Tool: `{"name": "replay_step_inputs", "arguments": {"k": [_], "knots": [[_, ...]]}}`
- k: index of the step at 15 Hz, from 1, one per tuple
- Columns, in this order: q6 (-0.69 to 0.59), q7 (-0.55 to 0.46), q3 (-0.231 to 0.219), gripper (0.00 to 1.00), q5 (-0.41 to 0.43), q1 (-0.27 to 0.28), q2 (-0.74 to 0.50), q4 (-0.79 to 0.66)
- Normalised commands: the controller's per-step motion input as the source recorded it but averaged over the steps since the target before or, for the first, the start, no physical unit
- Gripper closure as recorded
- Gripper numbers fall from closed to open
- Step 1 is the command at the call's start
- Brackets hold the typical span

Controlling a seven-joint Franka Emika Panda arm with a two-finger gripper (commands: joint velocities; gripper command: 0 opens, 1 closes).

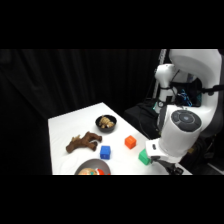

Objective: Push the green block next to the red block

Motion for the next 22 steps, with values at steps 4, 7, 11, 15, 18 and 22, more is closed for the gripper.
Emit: {"name": "replay_step_inputs", "arguments": {"k": [4, 7, 11, 15, 18, 22], "knots": [[0.1, -0.11, -0.113, 0.0, 0.028, -0.002, -0.06, -0.08], [0.07, -0.2, -0.106, 0.0, 0.023, -0.111, -0.2, -0.2], [0.03, -0.27, -0.079, 0.0, 0.031, -0.202, -0.29, -0.25], [-0.04, -0.25, -0.05, 0.0, 0.005, -0.178, -0.32, -0.21], [-0.21, -0.34, 0.09, 0.0, 0.089, -0.173, -0.33, -0.14], [-0.47, -0.46, 0.234, 0.0, 0.195, -0.153, -0.41, -0.07]]}}
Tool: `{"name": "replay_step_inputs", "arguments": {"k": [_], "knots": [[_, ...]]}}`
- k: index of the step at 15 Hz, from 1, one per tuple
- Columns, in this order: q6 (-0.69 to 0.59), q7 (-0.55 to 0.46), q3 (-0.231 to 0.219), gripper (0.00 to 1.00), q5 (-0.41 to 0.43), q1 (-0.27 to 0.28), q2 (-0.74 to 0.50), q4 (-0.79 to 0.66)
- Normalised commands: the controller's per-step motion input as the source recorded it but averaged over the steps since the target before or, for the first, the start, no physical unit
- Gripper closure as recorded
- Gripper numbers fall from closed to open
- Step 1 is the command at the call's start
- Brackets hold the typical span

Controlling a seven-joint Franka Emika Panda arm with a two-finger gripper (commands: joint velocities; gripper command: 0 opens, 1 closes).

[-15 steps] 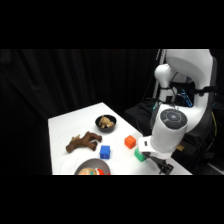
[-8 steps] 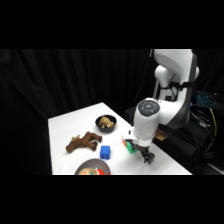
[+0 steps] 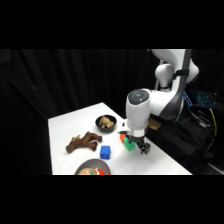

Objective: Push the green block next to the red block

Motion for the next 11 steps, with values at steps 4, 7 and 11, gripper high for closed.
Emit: {"name": "replay_step_inputs", "arguments": {"k": [4, 7, 11], "knots": [[-0.6, -0.36, 0.171, 0.0, 0.209, -0.112, -0.51, 0.06], [-0.62, -0.24, 0.053, 0.0, 0.107, -0.121, -0.5, 0.2], [-0.49, -0.19, -0.002, 0.0, 0.053, -0.126, -0.24, 0.33]]}}
